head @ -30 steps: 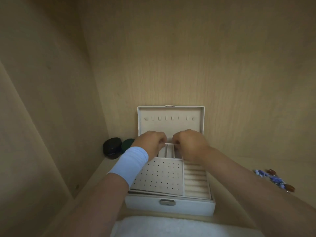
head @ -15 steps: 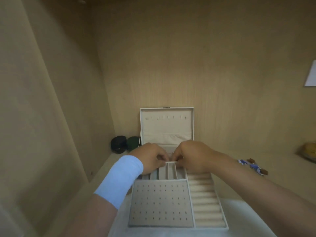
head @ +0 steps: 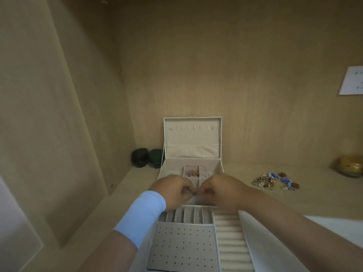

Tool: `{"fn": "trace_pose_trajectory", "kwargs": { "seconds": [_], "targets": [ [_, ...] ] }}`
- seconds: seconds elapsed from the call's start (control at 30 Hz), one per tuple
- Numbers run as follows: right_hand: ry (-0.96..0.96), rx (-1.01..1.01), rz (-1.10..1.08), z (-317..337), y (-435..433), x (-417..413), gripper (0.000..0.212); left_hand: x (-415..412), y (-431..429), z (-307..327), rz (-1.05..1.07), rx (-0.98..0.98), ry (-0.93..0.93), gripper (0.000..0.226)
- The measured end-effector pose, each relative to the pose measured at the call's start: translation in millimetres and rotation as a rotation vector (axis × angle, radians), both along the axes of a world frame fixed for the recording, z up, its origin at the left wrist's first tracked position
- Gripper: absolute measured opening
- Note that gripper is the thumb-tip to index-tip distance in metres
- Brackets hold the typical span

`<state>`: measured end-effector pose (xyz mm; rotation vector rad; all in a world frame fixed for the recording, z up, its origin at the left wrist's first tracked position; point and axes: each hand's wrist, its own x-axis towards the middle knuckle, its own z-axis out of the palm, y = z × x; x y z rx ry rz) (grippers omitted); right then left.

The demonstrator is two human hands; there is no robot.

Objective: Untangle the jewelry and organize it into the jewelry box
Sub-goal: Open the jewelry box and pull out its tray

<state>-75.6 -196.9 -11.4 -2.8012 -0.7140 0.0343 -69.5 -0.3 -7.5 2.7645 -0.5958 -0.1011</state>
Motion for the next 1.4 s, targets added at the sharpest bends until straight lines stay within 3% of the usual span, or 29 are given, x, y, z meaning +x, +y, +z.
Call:
{"fn": "trace_pose_trajectory", "kwargs": {
  "seconds": [0.13,0.3,0.6,0.7,0.87,1.03,1.17,1.23,1.33,1.4],
  "targets": [
    [-0.087,0.066,-0.102,35.2,-5.2,30.3,0.025,31.2,0.6,18.6,0.035,-0.078,-0.034,0.02],
    [-0.058,-0.016,-0.167,39.3,-2.7,85.2,0.024,81.0,-5.4,23.7,0.052,-0.078,-0.042,0.024],
    [0.029,-0.258,-0.085,5.6,29.0,144.4,0.021,135.0,-9.7,-16.4,0.069,0.033,0.087,0.026],
    [0.042,-0.331,-0.07,-0.7,34.5,152.0,0.022,141.9,-5.3,-22.8,0.074,0.006,0.08,0.034],
    [0.007,-0.408,-0.081,-9.5,50.6,157.9,0.035,147.3,-3.3,-28.7,0.108,-0.063,0.029,0.028],
    [0.101,-0.489,-0.055,-3.1,55.4,158.0,0.023,149.0,-3.3,-33.2,0.147,-0.102,-0.003,0.026],
    [0.076,-0.467,-0.016,-2.9,50.7,158.2,0.018,150.7,-2.1,-35.7,0.155,-0.142,0.014,0.025],
    [0.109,-0.434,-0.012,-4.6,47.3,161.0,0.004,151.8,-2.1,-35.5,0.145,-0.161,0.025,0.026],
    [0.148,-0.35,-0.012,-10.9,42.6,166.9,0.016,151.6,-4.0,-33.2,0.083,-0.149,0.008,0.031],
    [0.159,-0.239,-0.017,-15.8,38.2,169.1,0.001,150.7,-4.8,-31.0,0.049,-0.151,0.004,0.035]
  ]
}}
